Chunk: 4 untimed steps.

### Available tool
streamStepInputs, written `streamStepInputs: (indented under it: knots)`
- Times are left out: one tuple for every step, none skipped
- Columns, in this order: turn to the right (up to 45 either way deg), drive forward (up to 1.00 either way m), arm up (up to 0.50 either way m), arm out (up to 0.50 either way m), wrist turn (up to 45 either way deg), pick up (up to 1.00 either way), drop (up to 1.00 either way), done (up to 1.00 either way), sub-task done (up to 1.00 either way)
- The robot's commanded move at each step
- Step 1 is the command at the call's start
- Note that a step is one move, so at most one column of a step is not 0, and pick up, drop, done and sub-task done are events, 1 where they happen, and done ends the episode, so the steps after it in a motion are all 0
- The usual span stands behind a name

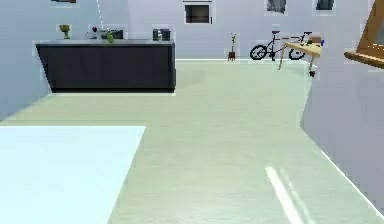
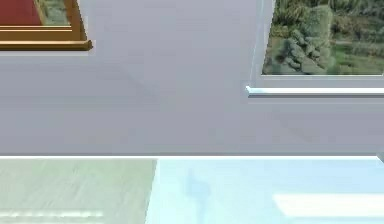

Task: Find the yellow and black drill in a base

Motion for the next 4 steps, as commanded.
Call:
streamStepInputs:
  knots:
    - [-45.0, 0.0, 0.0, 0.0, 0.0, 0.0, 0.0, 0.0, 0.0]
    - [-21.0, 0.0, 0.0, 0.0, 0.0, 0.0, 0.0, 0.0, 0.0]
    - [0.0, 1.0, 0.0, 0.0, 0.0, 0.0, 0.0, 0.0, 0.0]
    - [-3.0, 0.0, 0.0, 0.0, 0.0, 0.0, 0.0, 0.0, 0.0]
